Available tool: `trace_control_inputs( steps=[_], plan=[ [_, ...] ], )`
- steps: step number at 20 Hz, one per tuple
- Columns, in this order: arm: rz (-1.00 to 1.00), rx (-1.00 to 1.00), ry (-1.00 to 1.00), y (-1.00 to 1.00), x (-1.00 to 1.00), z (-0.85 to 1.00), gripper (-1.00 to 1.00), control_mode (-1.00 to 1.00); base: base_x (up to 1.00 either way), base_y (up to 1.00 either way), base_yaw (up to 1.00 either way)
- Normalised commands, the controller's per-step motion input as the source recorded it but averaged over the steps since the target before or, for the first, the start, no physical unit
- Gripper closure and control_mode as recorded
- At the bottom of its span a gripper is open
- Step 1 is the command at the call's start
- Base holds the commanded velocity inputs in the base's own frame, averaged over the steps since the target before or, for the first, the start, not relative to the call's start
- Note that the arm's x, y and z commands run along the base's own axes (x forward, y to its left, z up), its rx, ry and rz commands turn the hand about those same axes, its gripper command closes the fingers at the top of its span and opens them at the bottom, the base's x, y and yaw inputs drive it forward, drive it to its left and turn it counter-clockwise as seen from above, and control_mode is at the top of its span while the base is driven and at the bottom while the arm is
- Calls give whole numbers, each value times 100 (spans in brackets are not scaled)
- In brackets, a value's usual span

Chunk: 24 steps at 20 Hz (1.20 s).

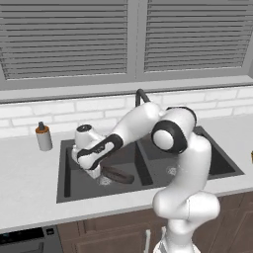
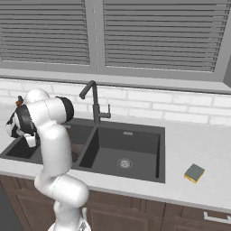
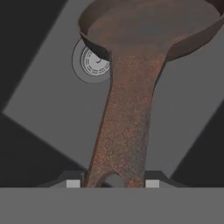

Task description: Pick the pan and sponge and place them into the sink. Then turn on the water.

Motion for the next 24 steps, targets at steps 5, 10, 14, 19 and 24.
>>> trace_control_inputs(
  steps=[5,10,14,19,24],
  plan=[
    [0,0,0,20,29,-1,100,-100,0,0,0],
    [0,-5,-7,-3,10,-26,100,-100,0,0,0],
    [-1,-12,-13,-51,13,-60,100,-100,0,0,0],
    [-1,-9,-12,-62,17,-72,100,-100,0,0,0],
    [0,0,-10,-39,39,-64,100,-100,0,0,0]
  ],
)
